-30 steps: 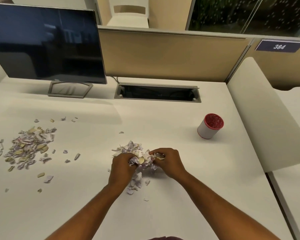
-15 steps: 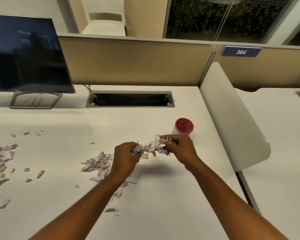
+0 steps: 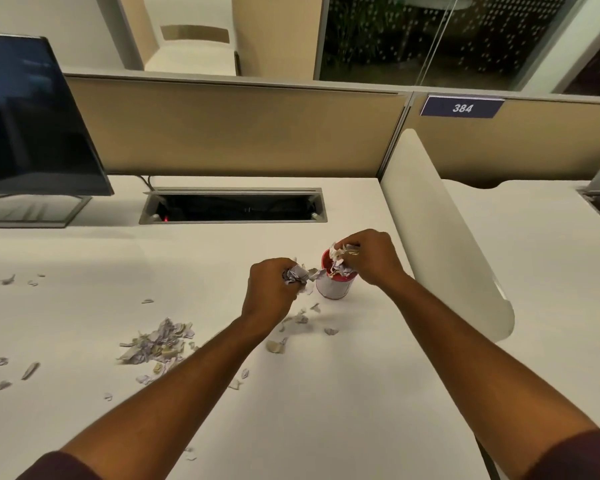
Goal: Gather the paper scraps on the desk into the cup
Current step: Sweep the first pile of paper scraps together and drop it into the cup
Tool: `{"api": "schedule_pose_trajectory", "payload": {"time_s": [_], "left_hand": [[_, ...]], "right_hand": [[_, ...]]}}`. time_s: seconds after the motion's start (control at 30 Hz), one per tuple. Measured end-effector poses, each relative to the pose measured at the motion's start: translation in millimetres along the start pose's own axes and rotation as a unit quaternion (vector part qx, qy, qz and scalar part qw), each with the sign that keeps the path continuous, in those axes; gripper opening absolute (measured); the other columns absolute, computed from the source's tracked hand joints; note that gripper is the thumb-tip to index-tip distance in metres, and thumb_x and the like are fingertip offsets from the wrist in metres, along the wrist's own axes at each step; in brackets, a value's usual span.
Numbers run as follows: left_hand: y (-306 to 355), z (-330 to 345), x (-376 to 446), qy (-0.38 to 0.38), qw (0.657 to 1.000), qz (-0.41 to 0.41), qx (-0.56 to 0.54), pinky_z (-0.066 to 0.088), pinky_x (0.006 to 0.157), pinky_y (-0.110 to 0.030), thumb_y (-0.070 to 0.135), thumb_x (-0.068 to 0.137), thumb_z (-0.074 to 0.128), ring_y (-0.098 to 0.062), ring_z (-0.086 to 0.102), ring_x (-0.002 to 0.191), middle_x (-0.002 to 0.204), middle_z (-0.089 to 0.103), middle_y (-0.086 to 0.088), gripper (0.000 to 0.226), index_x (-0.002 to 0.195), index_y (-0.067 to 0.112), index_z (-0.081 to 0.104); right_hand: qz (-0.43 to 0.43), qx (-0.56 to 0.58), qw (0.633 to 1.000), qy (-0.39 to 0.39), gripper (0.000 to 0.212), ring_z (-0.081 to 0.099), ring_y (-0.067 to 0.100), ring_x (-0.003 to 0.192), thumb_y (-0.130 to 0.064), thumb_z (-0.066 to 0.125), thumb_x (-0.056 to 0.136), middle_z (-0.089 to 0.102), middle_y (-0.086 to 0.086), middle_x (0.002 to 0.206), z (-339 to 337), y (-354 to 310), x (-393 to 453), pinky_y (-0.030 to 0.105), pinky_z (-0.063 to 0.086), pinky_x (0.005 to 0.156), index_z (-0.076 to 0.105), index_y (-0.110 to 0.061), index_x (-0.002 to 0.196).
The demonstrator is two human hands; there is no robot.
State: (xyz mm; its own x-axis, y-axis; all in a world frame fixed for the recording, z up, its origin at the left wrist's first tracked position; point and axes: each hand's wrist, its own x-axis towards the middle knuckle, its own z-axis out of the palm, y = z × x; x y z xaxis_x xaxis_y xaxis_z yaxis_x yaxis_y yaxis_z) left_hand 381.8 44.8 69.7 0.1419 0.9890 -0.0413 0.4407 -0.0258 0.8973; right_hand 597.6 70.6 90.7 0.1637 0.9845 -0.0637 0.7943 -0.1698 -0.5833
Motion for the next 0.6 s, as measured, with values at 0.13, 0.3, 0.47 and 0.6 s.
{"api": "schedule_pose_trajectory", "payload": {"time_s": [0.13,0.3,0.47,0.6], "left_hand": [[1.5,6.6,7.5,0.004,1.0,-0.008,0.012,0.062,0.065,-0.043,0.0,0.078,0.076,-0.018,0.072,0.068,0.077,0.074,0.0,0.02,0.08,0.02,0.076],[2.6,8.9,14.9,0.011,0.999,-0.017,0.027,0.063,0.065,-0.039,0.002,0.081,0.077,-0.015,0.073,0.07,0.08,0.075,-0.001,0.017,0.083,0.019,0.076],[8.8,12.7,24.1,0.015,0.998,-0.005,0.062,0.063,0.067,-0.038,0.006,0.08,0.079,-0.013,0.07,0.066,0.081,0.074,0.0,0.013,0.089,0.016,0.077],[15.4,19.6,32.5,0.014,0.997,0.005,0.074,0.062,0.077,-0.042,0.008,0.08,0.081,-0.02,0.071,0.078,0.093,0.076,-0.006,0.019,0.099,0.011,0.077]], "right_hand": [[-0.028,-0.137,0.988,-0.071,0.029,0.07,0.027,0.103,-0.017,0.076,0.086,0.076,0.009,0.115,17.1,-5.1,13.3,0.03,0.054,0.086,0.078,-0.015,0.115],[-0.061,-0.228,0.954,-0.187,0.028,0.065,0.029,0.108,-0.016,0.066,0.092,0.071,0.011,0.121,27.3,-3.7,22.8,0.029,0.046,0.076,0.071,-0.009,0.119],[-0.079,-0.206,0.932,-0.287,0.033,0.062,0.028,0.113,-0.013,0.056,0.094,0.068,0.009,0.127,2.2,-8.7,32.3,0.036,0.056,0.088,0.069,-0.013,0.125],[-0.074,-0.164,0.953,-0.246,0.041,0.059,0.027,0.119,0.004,0.063,0.089,0.063,0.007,0.13,-16.2,-9.3,34.8,0.026,0.054,0.075,0.065,-0.014,0.125]]}}
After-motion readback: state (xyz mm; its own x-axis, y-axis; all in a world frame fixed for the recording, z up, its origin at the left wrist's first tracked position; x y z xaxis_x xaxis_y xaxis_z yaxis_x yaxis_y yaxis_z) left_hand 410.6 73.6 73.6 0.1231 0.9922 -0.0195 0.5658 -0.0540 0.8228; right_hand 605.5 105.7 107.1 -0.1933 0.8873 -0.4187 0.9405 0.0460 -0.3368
